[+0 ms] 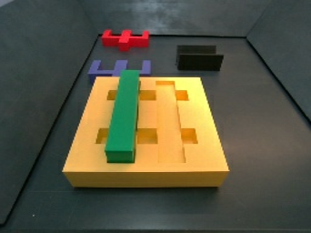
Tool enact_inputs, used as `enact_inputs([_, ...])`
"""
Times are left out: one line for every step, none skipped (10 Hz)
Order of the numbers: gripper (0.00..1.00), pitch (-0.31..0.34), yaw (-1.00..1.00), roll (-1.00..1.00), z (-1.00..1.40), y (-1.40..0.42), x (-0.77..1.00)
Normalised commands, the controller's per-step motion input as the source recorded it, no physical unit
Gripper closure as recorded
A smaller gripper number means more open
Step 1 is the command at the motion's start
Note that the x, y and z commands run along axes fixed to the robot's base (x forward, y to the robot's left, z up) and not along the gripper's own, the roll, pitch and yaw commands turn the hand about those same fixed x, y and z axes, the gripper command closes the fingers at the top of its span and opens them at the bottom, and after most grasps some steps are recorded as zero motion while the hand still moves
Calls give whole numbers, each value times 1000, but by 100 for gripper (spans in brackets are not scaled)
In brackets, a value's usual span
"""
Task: Pick up the blue object. Move up. Move to above the board. Insert the blue object.
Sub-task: Insert the blue object.
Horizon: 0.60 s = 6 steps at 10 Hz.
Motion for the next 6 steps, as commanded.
enact_inputs([100,0,249,101,-1000,-189,69])
enact_inputs([100,0,229,86,-1000,-246,94])
enact_inputs([100,-3,151,67,-1000,-294,86])
enact_inputs([100,-61,143,4,-1000,-357,103])
enact_inputs([100,-147,86,0,-943,-386,123])
enact_inputs([100,-189,3,0,-889,-369,169])
